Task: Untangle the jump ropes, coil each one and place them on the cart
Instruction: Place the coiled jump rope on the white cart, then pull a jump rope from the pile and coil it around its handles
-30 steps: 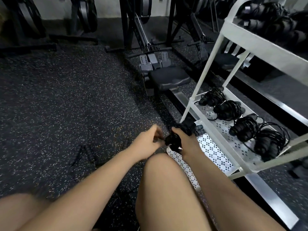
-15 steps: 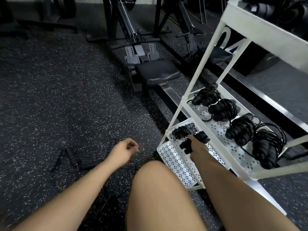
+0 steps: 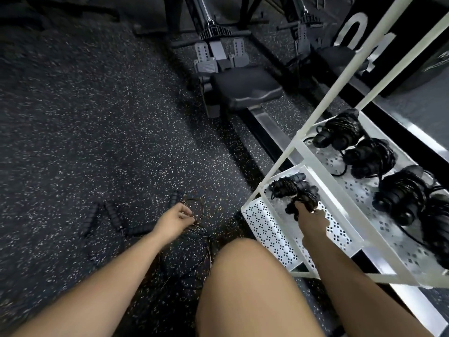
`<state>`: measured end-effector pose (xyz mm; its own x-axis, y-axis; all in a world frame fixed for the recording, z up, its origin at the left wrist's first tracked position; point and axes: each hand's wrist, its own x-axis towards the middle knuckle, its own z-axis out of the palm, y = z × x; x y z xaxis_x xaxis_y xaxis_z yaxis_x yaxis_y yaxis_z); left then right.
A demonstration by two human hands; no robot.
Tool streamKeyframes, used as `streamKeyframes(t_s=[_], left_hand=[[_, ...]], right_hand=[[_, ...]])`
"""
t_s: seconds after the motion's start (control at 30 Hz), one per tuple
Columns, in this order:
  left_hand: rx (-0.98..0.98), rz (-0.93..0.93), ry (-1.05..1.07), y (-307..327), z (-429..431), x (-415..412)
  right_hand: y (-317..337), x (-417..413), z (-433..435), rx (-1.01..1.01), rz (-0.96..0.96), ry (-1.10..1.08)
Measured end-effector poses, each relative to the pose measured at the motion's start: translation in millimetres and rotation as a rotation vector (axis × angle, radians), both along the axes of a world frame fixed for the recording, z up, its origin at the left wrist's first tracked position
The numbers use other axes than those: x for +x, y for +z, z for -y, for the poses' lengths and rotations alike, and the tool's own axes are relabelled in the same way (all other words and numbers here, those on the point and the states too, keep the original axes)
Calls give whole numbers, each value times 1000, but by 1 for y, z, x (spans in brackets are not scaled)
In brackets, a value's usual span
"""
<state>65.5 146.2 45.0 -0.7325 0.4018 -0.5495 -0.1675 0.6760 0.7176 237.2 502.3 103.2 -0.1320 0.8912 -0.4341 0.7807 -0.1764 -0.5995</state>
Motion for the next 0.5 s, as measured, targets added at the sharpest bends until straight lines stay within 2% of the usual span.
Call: streamKeyframes(t_s=[0.1,0.27,0.5], left_hand=[[-87,-43,0,-23,9,-11],[-241,-56,13,-65,31,-28],[-325,-63,36,-112,56,-38]], right_hand=[[10,11,20,123,92,113],[29,14,54,385,-9,415],[17,-27,93,246,-86,892]])
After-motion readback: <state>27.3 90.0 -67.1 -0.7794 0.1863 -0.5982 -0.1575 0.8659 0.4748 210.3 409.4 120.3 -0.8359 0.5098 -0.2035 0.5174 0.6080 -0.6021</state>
